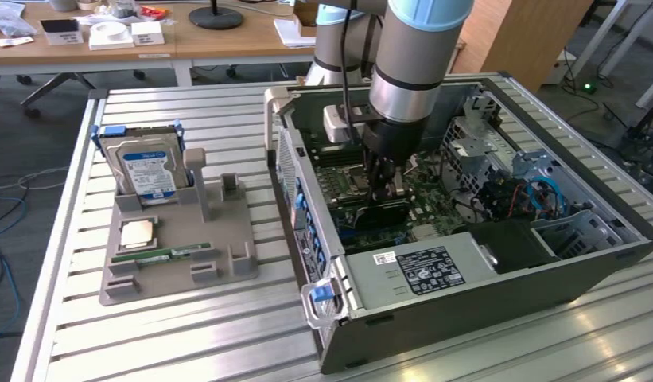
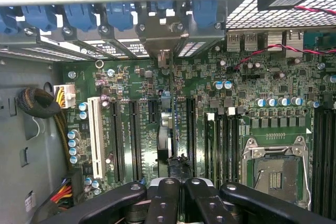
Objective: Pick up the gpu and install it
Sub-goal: 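Press down on the gpu until it lock into place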
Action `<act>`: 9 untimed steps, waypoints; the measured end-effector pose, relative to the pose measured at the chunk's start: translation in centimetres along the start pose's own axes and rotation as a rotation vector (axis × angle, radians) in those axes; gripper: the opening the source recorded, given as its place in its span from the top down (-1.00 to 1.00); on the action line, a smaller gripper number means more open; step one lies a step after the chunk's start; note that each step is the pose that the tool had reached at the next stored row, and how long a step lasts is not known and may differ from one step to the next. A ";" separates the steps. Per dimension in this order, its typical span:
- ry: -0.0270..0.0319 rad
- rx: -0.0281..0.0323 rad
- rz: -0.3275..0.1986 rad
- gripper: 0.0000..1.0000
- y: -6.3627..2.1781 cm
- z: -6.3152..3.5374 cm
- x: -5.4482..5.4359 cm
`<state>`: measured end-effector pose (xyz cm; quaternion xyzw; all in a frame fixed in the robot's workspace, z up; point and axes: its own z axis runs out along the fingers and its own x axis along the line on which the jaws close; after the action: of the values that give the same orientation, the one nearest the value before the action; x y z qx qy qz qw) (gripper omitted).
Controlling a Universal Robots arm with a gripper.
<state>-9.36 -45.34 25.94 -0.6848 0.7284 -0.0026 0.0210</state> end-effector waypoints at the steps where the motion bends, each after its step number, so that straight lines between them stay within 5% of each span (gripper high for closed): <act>1: 0.0001 -0.0001 0.000 0.79 0.00 0.02 0.0; 9: 0.0001 0.0000 0.000 0.79 0.01 0.07 0.0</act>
<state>-9.36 -45.34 25.86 -0.6848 0.7284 -0.0027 0.0209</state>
